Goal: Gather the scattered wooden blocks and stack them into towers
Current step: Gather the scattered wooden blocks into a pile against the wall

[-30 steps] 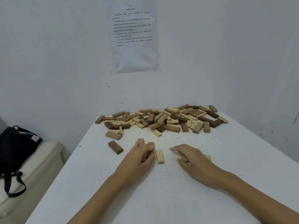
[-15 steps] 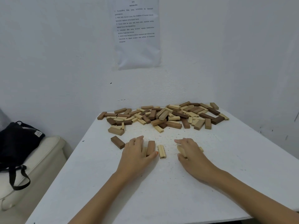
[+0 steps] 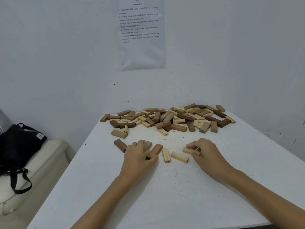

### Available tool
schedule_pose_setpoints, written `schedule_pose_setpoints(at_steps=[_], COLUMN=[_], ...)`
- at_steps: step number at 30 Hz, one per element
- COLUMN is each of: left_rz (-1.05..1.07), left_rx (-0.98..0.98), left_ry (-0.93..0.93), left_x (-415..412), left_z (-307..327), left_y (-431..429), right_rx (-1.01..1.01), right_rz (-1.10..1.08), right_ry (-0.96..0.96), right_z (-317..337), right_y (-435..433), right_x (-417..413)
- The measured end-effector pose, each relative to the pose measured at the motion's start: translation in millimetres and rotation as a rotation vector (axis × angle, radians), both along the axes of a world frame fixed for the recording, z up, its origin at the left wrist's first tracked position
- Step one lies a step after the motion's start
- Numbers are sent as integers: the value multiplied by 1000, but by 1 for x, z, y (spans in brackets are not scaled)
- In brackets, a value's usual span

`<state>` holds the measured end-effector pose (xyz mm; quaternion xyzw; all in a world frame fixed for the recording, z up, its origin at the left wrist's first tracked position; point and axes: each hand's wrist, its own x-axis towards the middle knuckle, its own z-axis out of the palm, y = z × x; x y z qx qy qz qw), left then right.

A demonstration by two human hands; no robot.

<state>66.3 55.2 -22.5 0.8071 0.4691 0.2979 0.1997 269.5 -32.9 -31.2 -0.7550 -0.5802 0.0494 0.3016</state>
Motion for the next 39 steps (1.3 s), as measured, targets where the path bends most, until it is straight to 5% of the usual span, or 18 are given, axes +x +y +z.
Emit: schedule_pose_setpoints(at_steps=[4, 10, 14, 21, 31, 39], left_rz=[4, -14, -17, 23, -4, -60], left_rx=[-28, -96, -75, -8, 44, 59], left_ry=[10, -105, -143, -269, -313, -329], left_x=[1, -3, -10, -23, 5, 82], left_z=[-1, -4, -2, 14, 37, 49], left_y=[5, 7, 8, 26, 66, 130], right_rx=[23, -25, 5, -6, 153, 231], right_rz=[23, 97, 73, 37, -16, -179], right_ry=[136, 33, 128, -106, 80, 421], right_z=[4, 1, 3, 1, 36, 79], right_y=[0, 7, 15, 30, 81, 146], right_x=[-15, -38, -51, -66, -12, 53])
